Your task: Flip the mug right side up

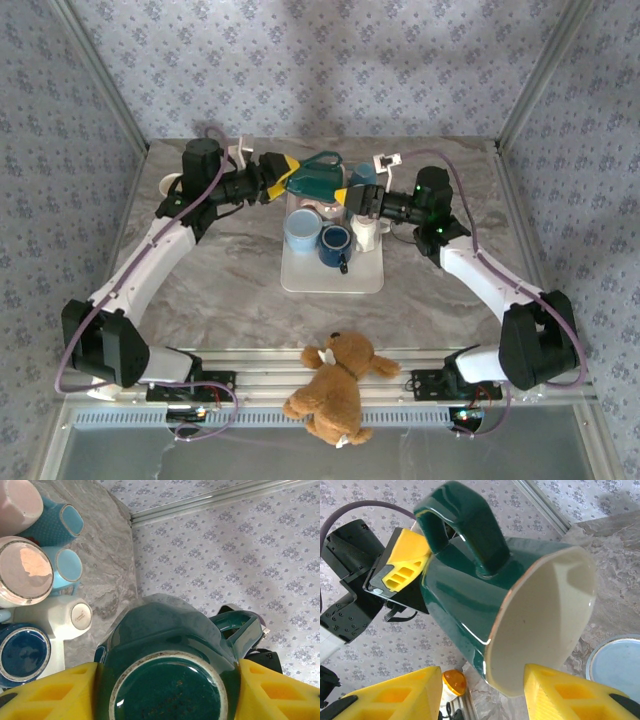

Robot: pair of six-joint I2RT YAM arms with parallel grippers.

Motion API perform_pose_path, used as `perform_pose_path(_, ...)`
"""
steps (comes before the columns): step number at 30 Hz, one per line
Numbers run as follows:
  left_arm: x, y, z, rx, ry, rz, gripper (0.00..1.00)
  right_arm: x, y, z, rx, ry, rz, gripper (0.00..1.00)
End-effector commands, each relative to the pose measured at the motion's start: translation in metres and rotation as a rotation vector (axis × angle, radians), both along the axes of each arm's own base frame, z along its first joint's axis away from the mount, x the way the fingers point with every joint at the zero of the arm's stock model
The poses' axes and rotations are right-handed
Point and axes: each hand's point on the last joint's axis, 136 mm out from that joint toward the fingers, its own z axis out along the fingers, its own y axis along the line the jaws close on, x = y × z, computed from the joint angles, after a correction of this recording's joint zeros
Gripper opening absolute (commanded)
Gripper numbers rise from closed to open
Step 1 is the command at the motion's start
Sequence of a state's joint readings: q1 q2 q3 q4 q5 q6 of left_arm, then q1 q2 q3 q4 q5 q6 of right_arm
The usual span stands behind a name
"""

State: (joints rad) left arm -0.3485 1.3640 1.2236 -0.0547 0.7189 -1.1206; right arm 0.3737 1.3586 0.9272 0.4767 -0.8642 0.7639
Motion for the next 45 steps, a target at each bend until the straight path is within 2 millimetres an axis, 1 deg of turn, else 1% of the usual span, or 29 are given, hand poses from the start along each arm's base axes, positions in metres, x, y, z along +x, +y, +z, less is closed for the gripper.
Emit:
perform_pose_path(1, -0.018, 0.001, 0.055, -0.084, -0.162, -0.039, 0.50, 0.004, 0.004, 0.013, 0.007, -0.082, -0.004, 0.49)
perform_pose_path(6, -0.021, -0.002, 0.056, -0.087, -0.164, -0.049, 0.50, 0.000, 0.010, 0.019, 0.013, -0.160, 0.019, 0.48)
perform_pose_path(10, -0.023, -0.005, 0.055, -0.087, -0.161, -0.057, 0.50, -0.005, 0.012, 0.028, 0.034, -0.237, 0.029, 0.44)
perform_pose_path(13, -0.023, -0.006, 0.053, -0.086, -0.158, -0.062, 0.50, -0.006, 0.013, 0.033, 0.048, -0.263, 0.043, 0.35)
perform_pose_path(15, -0.024, -0.007, 0.054, -0.087, -0.159, -0.068, 0.50, -0.007, 0.013, 0.035, 0.057, -0.279, 0.041, 0.33)
perform_pose_path(17, -0.025, -0.008, 0.053, -0.085, -0.157, -0.070, 0.51, -0.008, 0.013, 0.038, 0.065, -0.301, 0.044, 0.25)
perform_pose_path(18, -0.025, -0.007, 0.053, -0.084, -0.159, -0.070, 0.53, -0.009, 0.013, 0.039, 0.065, -0.306, 0.046, 0.21)
perform_pose_path(19, -0.026, -0.007, 0.053, -0.082, -0.164, -0.071, 0.55, -0.010, 0.013, 0.041, 0.066, -0.314, 0.050, 0.13)
perform_pose_path(21, -0.026, -0.007, 0.050, -0.072, -0.165, -0.071, 0.61, -0.011, 0.013, 0.041, 0.063, -0.326, 0.053, 0.03)
perform_pose_path(22, -0.026, -0.007, 0.048, -0.064, -0.166, -0.074, 0.64, -0.012, 0.012, 0.041, 0.062, -0.333, 0.057, 0.00)
perform_pose_path(25, -0.028, -0.008, 0.043, -0.024, -0.201, -0.099, 0.74, -0.015, 0.013, 0.043, 0.057, -0.354, 0.075, 0.00)
perform_pose_path(27, -0.031, -0.006, 0.044, 0.026, -0.273, -0.116, 0.82, -0.018, 0.012, 0.045, 0.056, -0.359, 0.082, 0.00)
perform_pose_path(29, -0.036, -0.002, 0.048, 0.111, -0.385, -0.126, 0.88, -0.021, 0.010, 0.046, 0.029, -0.402, 0.078, 0.00)
perform_pose_path(30, -0.038, 0.003, 0.050, 0.165, -0.440, -0.117, 0.91, -0.023, 0.009, 0.046, 0.010, -0.410, 0.076, 0.00)
perform_pose_path(32, -0.042, 0.017, 0.054, 0.306, -0.572, -0.082, 0.99, -0.027, 0.005, 0.038, -0.064, -0.404, 0.075, 0.00)
perform_pose_path(34, -0.046, 0.027, 0.058, 0.407, -0.697, -0.070, 1.00, -0.033, 0.001, 0.029, -0.151, -0.400, 0.083, 0.00)
perform_pose_path(37, -0.053, 0.033, 0.059, 0.524, -0.865, -0.102, 1.00, -0.040, -0.007, 0.014, -0.263, -0.381, 0.089, 0.00)
perform_pose_path(41, -0.067, 0.028, 0.048, 0.643, -1.066, -0.239, 0.97, -0.051, -0.019, -0.005, -0.383, -0.358, 0.103, 0.00)
perform_pose_path(44, -0.077, 0.022, 0.037, 0.731, -1.204, -0.344, 0.96, -0.054, -0.026, -0.014, -0.446, -0.326, 0.093, 0.00)
perform_pose_path(45, -0.078, 0.021, 0.033, 0.759, -1.226, -0.371, 0.96, -0.056, -0.028, -0.017, -0.471, -0.325, 0.096, 0.00)
